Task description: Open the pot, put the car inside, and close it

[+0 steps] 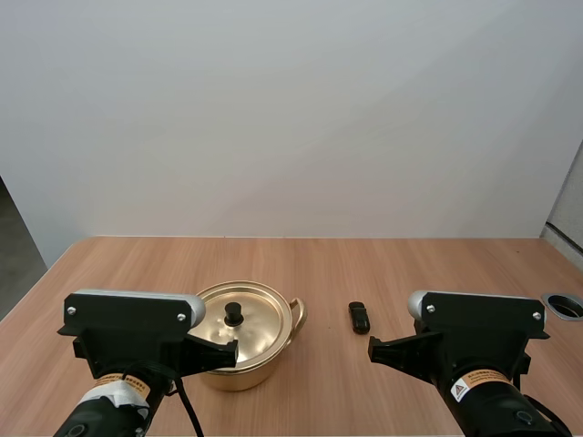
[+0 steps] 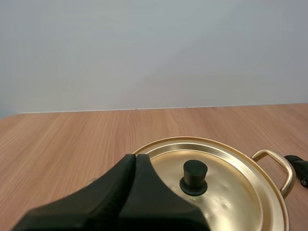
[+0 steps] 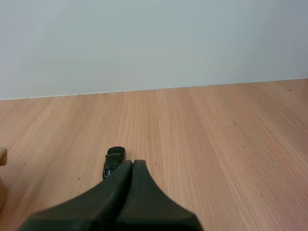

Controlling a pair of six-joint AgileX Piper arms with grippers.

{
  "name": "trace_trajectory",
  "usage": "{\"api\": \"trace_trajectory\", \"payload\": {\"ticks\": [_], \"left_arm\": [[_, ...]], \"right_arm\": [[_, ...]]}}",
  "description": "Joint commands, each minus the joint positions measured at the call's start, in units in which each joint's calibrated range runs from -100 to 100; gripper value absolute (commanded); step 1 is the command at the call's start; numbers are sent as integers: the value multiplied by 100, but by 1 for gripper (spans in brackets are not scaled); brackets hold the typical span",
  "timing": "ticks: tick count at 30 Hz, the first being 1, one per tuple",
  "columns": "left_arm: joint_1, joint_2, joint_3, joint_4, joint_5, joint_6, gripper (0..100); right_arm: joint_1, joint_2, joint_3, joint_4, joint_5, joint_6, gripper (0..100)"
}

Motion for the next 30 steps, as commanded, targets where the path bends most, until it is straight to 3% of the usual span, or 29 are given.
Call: {"api": "trace_trajectory", "payload": {"ticks": [1,8,13,17,19,23,26,30], "left_arm": [[0,0,0,5,-4,-1,1],[0,0,0,5,-4,-1,1],[0,0,0,169,-426,58,1],[15,0,-229,1409,-1760,715,1],[84,0,-640,1877,-1799,1040,1],[286,0,-1632,1570,-66,723,1],[364,0,-1942,1246,1042,397,1],[370,0,-2049,1229,245,550,0]], "right_arm": [[0,0,0,1,-6,-5,0],[0,0,0,1,-6,-5,0],[0,0,0,553,60,-17,0],[0,0,0,-665,-670,-201,0],[0,0,0,-1791,-1298,-274,0],[0,0,-259,-3591,-1242,-274,0],[0,0,-821,-3811,-378,-274,0],[0,0,-1789,-3638,699,112,0]]}}
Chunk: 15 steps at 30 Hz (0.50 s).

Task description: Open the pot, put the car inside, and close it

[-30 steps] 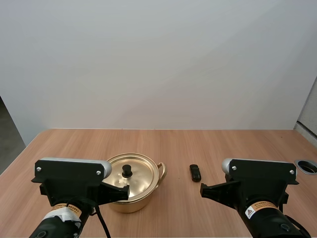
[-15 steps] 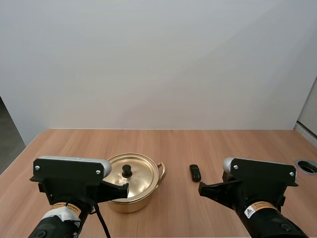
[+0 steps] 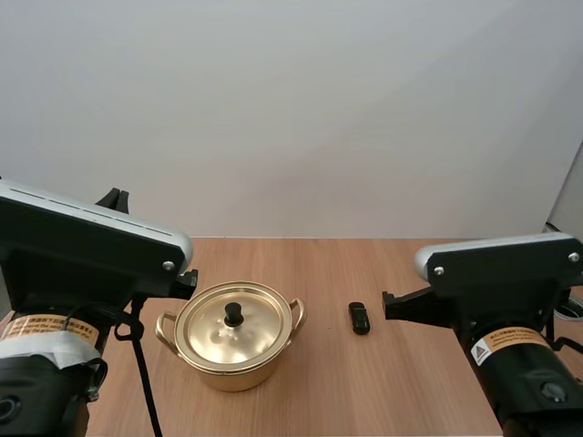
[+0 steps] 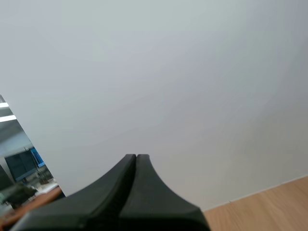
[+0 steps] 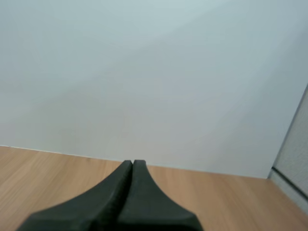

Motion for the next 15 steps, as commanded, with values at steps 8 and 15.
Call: {"api": "trace_trajectory", "payload": {"ticks": [8,15], "left_arm": [[37,1577,-1042,-1997,3791,1299,0],[89,3827,-1899,-3622,5450,2388,0]], "right_arm": [[0,688,-1472,730,2210,-2025,0],[-41,926,-1504,2763,3976,-3276,0]]}}
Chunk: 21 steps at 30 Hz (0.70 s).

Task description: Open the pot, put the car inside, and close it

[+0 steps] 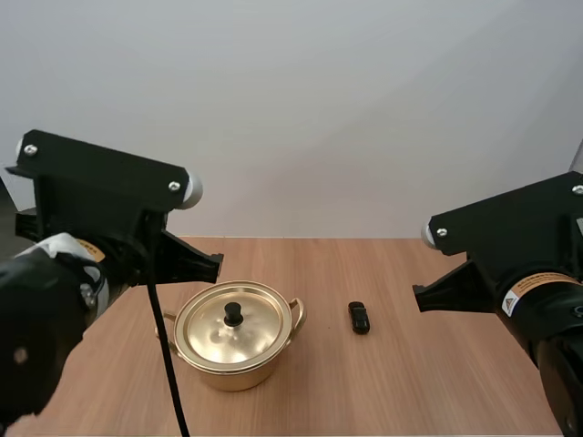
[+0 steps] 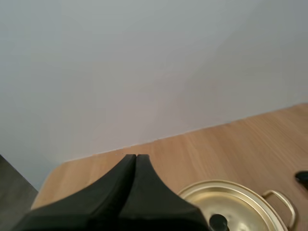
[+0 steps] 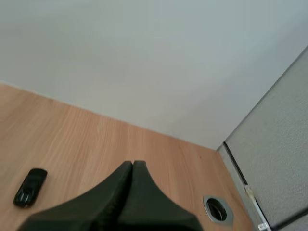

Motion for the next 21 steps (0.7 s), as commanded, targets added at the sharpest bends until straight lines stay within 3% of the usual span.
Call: {"api": "trace_trajectory", "payload": {"ticks": [1,7,9,15,17,21], "left_arm": [[3,2100,-242,-1293,1477,1365,0],[3,3196,-390,-1293,870,1508,4],[3,3489,-418,-1293,928,1522,16],[3,3840,-433,-1307,968,1531,71],[3,3915,-433,-1381,968,1531,78],[3,4163,-433,-1526,985,1578,79]], "right_arm": [[-3,-13,-1,3448,705,-2547,0],[-3,-13,-1,3457,744,-2547,0],[-3,-13,-1,3445,751,-2547,0],[-3,-13,-1,3445,751,-2555,0],[-3,-13,-1,3445,751,-2555,0],[-3,-13,-1,3445,751,-2555,0]]}}
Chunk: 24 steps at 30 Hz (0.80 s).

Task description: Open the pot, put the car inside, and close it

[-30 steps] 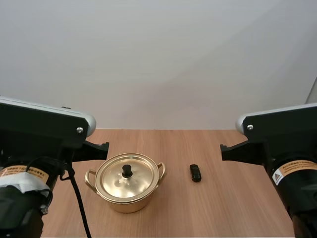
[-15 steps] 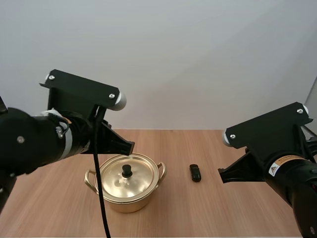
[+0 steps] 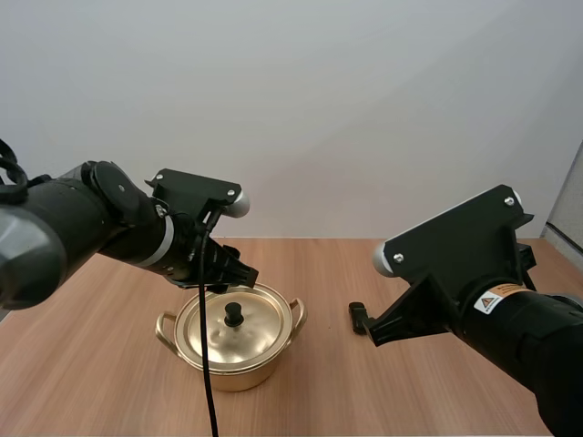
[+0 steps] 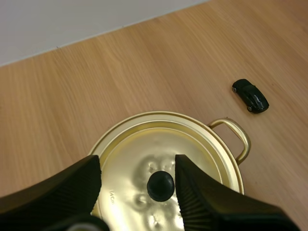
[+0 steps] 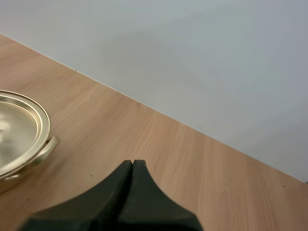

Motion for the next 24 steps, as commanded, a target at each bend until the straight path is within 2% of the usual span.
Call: {"api": "trace_trajectory", "payload": {"ticks": [1,7,17,24], "left_arm": [[3,271,-10,-31,36,23,79],[3,631,-82,-209,668,167,79],[3,865,-68,24,1011,158,79],[3,1350,-68,60,678,195,78]], "right_arm": [[-3,-1,-1,50,6,1,0],[-3,-1,-1,50,6,1,0],[-3,-1,-1,50,24,2,0],[-3,-1,-1,50,45,2,0]]}}
